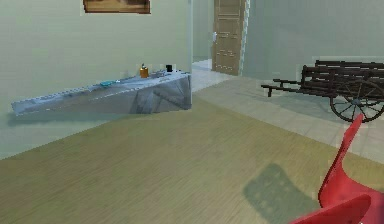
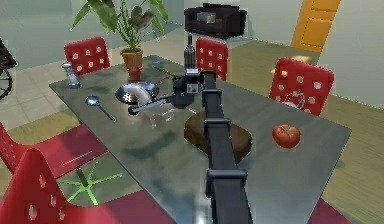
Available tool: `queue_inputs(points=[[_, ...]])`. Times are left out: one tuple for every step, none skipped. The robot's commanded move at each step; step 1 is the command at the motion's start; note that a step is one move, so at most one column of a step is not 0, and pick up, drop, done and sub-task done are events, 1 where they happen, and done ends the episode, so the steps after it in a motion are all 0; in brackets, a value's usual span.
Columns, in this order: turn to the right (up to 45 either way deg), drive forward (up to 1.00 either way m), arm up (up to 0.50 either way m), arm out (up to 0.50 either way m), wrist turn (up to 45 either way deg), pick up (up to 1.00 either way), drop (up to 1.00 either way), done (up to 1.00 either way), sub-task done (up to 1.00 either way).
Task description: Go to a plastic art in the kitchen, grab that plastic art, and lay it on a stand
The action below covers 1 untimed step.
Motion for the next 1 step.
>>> queue_inputs(points=[[0.0,0.00,0.10,0.00,0.0,0.00,0.00,0.00,0.00]])
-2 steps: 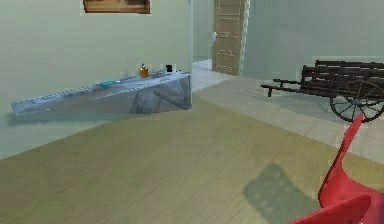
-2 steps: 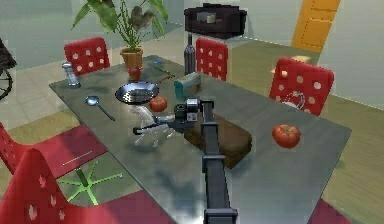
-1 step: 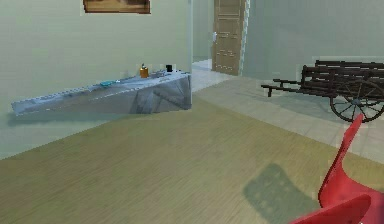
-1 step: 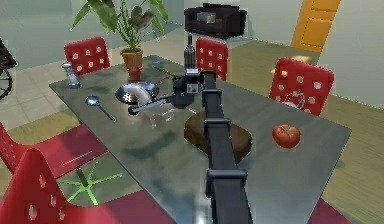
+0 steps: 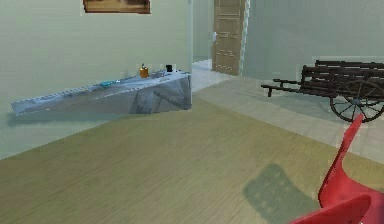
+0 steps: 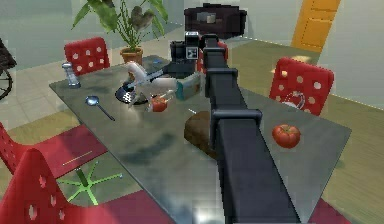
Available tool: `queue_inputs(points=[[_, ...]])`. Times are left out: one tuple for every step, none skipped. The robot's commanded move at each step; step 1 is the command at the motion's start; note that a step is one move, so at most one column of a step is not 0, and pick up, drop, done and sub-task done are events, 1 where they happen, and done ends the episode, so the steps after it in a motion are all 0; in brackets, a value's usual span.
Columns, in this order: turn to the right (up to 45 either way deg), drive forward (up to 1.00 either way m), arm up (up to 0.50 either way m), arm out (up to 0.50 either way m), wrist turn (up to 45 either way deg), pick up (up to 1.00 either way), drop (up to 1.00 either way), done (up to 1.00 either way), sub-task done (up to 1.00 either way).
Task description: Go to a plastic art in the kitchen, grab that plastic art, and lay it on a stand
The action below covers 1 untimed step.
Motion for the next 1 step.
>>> queue_inputs(points=[[0.0,0.00,0.00,0.00,-45.0,0.00,0.00,0.00,0.00]])
